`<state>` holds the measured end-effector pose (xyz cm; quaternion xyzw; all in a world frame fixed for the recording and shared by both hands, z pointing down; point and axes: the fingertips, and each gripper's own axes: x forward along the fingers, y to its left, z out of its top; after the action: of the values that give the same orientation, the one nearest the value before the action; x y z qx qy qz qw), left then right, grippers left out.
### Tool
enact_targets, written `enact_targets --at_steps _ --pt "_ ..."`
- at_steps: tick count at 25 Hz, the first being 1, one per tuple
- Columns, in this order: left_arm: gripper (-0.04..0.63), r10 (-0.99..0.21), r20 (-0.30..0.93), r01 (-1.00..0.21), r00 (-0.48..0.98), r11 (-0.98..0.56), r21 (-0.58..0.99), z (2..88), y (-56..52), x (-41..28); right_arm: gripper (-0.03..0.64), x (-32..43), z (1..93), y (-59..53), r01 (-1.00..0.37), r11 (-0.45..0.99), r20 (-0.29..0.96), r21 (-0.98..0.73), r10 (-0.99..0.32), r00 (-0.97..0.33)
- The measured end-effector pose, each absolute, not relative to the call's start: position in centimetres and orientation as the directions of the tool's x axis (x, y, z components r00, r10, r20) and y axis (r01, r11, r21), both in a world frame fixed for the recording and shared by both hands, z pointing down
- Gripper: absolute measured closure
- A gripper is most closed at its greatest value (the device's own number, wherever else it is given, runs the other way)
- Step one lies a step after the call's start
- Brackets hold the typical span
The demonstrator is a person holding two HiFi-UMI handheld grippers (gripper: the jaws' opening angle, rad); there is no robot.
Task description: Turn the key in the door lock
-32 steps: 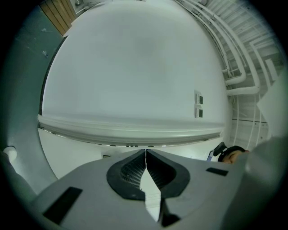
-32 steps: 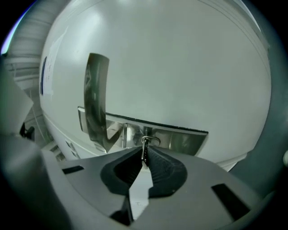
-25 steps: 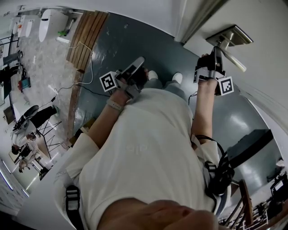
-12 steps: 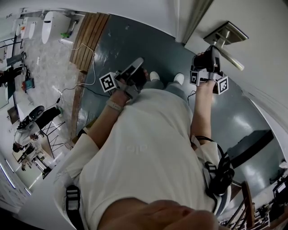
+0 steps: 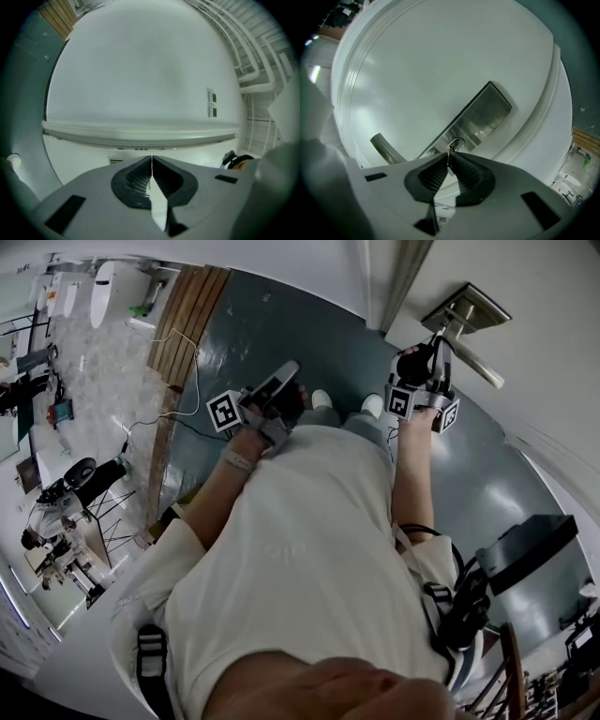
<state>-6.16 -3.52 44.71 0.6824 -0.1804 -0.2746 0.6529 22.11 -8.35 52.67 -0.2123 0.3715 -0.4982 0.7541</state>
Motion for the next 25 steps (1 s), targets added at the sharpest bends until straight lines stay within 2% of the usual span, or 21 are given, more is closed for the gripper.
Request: enact_targets --at_steps 9,13,15,16,18,20,21,23,25 --pt "0.586 -0.597 -0.15 0.131 0.788 -0.076 0.989 44.7 -3.8 -6.2 0.563 21.9 52.3 -8.5 0.559 0.389 -0.351 -0.732 -0.919 0.18" --pt "0.586 -0.593 -0.162 0.153 0.788 -0.066 0.986 44.8 -4.0 -6.7 0.525 20.9 52.4 -6.5 0.444 0.298 -0.291 -0.845 -0.953 0.085" --pt "0.586 -0.595 -0.166 0.165 0.786 -0.057 0.985 45.1 -4.1 -7.2 0.525 20.2 52.1 -4.6 0.263 0.236 -0.239 -0.936 -0.971 0.018" --pt "0.586 -0.596 -0.169 0.17 0.785 -0.055 0.984 45.2 -4.1 -7.5 0.526 19.7 51.6 -3.8 0.108 0.203 -0.207 -0.973 -0.978 -0.029" --pt "0.586 -0.593 -0.178 0.183 0.785 -0.053 0.982 45.3 -4.3 -8.1 0.526 18.4 50.3 -3.1 -0.338 0.155 -0.108 -0.928 -0.982 -0.152" --pt "0.586 -0.585 -0.189 0.196 0.789 -0.051 0.979 45.2 -4.5 -8.4 0.525 17.0 48.9 -3.2 -0.728 0.154 0.017 -0.668 -0.975 -0.221" --pt "0.586 -0.578 -0.195 0.204 0.792 -0.05 0.978 45.2 -4.5 -8.4 0.525 16.7 48.4 -3.5 -0.843 0.151 0.071 -0.516 -0.973 -0.218" --pt "0.586 -0.564 -0.205 0.218 0.8 -0.045 0.975 45.3 -4.4 -8.4 0.508 16.7 48.0 -4.0 -0.963 0.126 0.151 -0.239 -0.975 -0.165" --pt "0.586 -0.551 -0.215 0.23 0.807 -0.042 0.972 45.4 -4.3 -8.3 0.486 17.0 47.6 -4.7 -0.995 0.103 0.207 0.002 -0.973 -0.1"
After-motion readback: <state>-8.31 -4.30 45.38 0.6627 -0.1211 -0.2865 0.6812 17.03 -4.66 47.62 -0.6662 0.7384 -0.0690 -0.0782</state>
